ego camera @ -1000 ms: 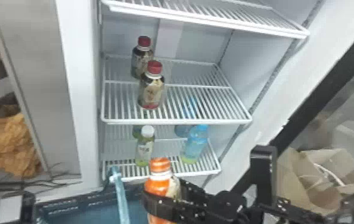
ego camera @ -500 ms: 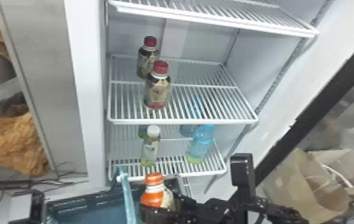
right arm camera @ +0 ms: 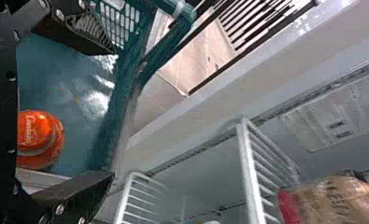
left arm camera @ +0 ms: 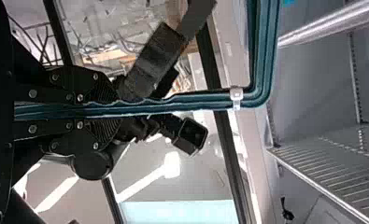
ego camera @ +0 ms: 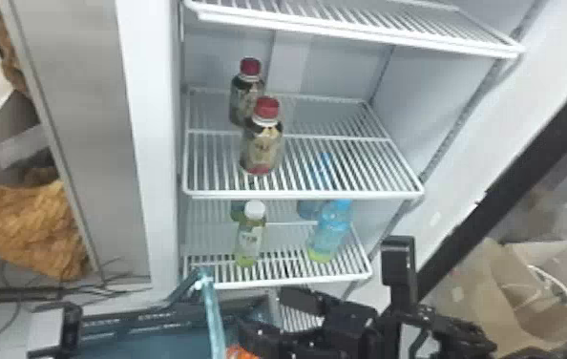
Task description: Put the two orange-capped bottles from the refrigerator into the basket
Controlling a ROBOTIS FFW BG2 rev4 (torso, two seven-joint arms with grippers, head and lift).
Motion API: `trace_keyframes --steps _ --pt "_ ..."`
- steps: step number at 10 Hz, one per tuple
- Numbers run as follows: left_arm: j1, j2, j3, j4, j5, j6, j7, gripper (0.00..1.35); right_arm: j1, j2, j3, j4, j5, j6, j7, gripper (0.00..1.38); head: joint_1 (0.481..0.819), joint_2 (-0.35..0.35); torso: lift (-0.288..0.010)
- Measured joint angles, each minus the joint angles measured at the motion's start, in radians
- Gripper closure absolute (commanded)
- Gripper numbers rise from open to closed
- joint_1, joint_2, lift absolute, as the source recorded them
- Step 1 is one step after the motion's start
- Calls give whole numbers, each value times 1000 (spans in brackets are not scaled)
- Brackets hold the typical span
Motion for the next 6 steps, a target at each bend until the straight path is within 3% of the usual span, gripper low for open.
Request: trace_keyframes --steps 4,6 --pt "2 0 0 0 0 0 0 1197 27 18 -8 24 27 -239 -7 105 695 -272 -40" --pt "2 0 0 0 0 0 0 1197 83 40 -22 -9 69 -438 -68 105 695 -303 -40"
